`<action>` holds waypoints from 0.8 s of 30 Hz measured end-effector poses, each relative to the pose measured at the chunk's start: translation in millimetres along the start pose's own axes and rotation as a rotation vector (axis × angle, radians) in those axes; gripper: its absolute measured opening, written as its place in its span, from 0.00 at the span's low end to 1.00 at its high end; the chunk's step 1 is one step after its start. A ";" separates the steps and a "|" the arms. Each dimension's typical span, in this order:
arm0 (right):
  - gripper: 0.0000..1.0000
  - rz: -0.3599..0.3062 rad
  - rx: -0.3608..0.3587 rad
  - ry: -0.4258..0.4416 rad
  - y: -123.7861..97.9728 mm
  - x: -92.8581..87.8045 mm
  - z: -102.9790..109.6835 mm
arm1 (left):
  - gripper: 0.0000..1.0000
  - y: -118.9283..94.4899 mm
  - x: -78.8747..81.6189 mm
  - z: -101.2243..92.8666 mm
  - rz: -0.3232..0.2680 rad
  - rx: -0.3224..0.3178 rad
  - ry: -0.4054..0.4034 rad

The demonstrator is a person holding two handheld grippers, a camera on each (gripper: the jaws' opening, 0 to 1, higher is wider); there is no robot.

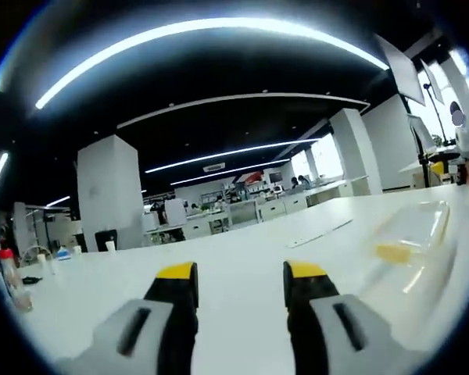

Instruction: Snap each plastic latch of the storage box into its locked position after aligning the lid with the box until every specified latch is closed and the lid sits flush.

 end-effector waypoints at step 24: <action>0.33 0.084 -0.013 -0.020 19.2 -20.0 4.5 | 0.41 2.6 7.8 -8.8 -0.014 -0.019 0.045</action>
Point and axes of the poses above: the point that each gripper's makers call its tool centre point, and the gripper's own axes: y roughly forward along the fingers, z roughly to its left, x roughly out of its top, the point moved 1 cm from there along -y, roughly backward along the fingers, and after that the axes turned 7 degrees about z, right-handed, at the moved point
